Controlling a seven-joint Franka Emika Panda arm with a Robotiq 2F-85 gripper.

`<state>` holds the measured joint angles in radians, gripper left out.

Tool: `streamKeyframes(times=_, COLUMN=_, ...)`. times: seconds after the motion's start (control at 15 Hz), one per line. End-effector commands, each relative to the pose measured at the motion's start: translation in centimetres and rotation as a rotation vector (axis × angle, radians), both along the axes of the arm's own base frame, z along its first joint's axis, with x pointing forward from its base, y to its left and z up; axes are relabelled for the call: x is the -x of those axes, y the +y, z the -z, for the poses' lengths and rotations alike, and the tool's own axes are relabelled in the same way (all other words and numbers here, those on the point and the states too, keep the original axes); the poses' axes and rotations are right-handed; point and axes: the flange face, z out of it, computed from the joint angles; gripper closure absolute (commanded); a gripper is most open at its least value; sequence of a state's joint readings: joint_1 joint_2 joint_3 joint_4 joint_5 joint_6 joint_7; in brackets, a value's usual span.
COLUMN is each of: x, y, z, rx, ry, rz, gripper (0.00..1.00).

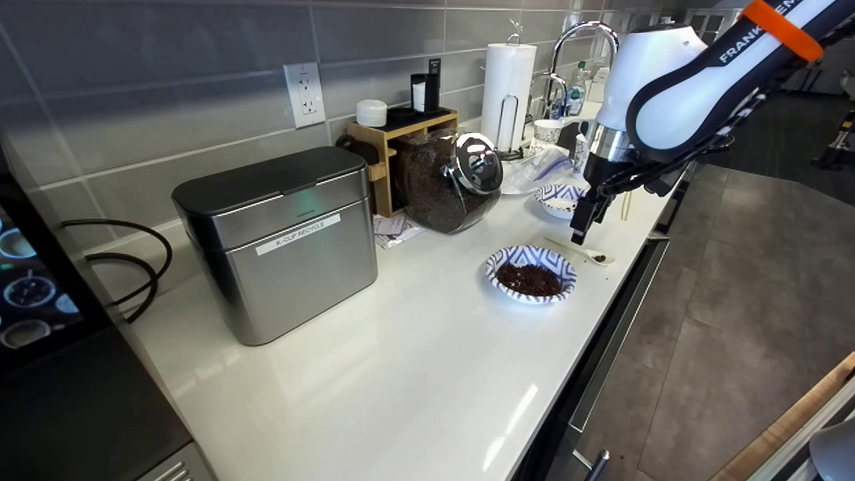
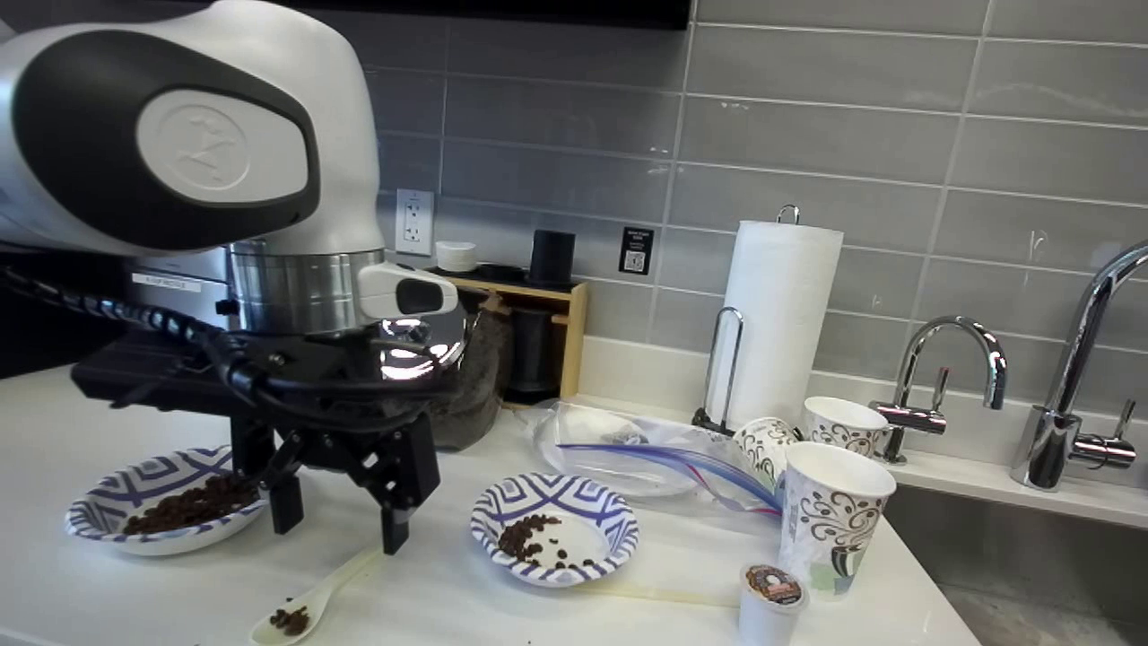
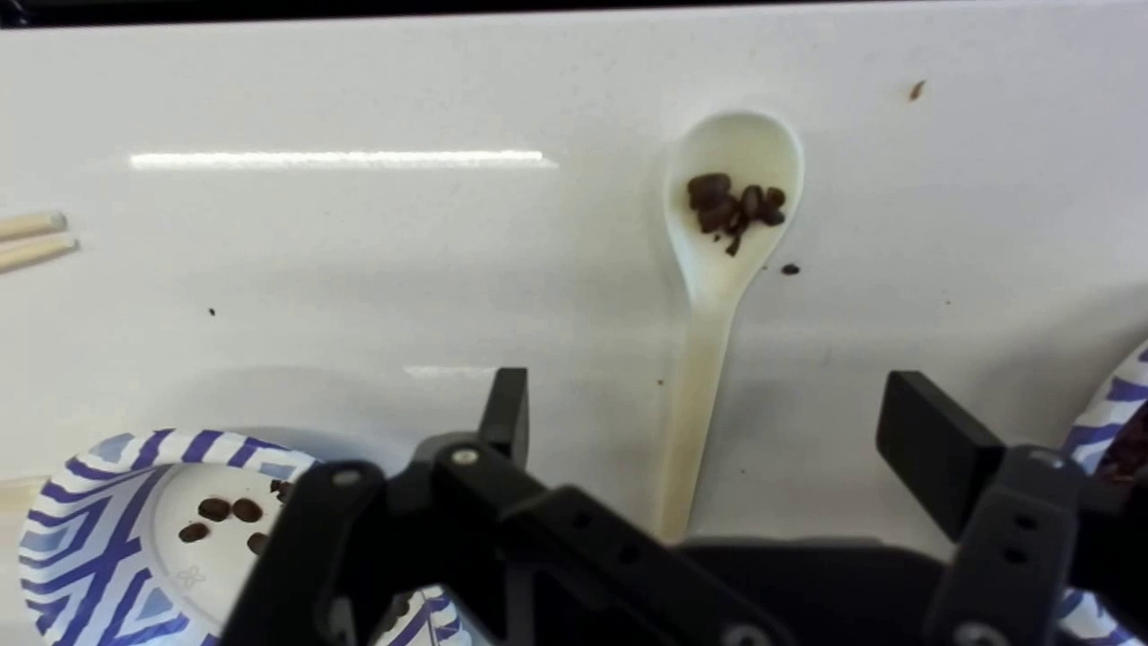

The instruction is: Place some contents from the bowl on the left onto the white spoon the use the spoon to place the contents into the bowl on the right.

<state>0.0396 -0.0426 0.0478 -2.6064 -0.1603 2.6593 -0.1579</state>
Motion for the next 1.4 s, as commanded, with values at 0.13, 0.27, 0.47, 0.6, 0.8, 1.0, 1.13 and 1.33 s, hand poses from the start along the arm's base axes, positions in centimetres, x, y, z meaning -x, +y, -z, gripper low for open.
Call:
streamKeyframes(times=0.13, x=-1.2, y=0.1, z=1.2, rx=-0.038, ry=-0.025, rz=0.018, gripper=0.00)
streamKeyframes(times=0.27, x=-1.5, y=0.3, z=1.6, rx=-0.051, ry=-0.027, rz=0.023, gripper=0.00)
streamKeyframes(times=0.47, x=-1.9, y=0.5, z=2.2, rx=-0.067, ry=-0.017, rz=0.030, gripper=0.00)
streamKeyframes(times=0.6, x=-2.1, y=0.6, z=2.5, rx=-0.073, ry=-0.009, rz=0.034, gripper=0.02)
streamKeyframes(times=0.8, x=-2.3, y=0.6, z=2.7, rx=-0.080, ry=0.005, rz=0.041, gripper=0.04)
streamKeyframes(times=1.0, x=-2.3, y=0.5, z=2.8, rx=-0.083, ry=0.011, rz=0.046, gripper=0.09)
streamKeyframes(times=1.13, x=-2.3, y=0.5, z=2.8, rx=-0.085, ry=0.013, rz=0.047, gripper=0.15)
streamKeyframes(times=1.33, x=-2.3, y=0.5, z=2.8, rx=-0.085, ry=0.018, rz=0.048, gripper=0.20)
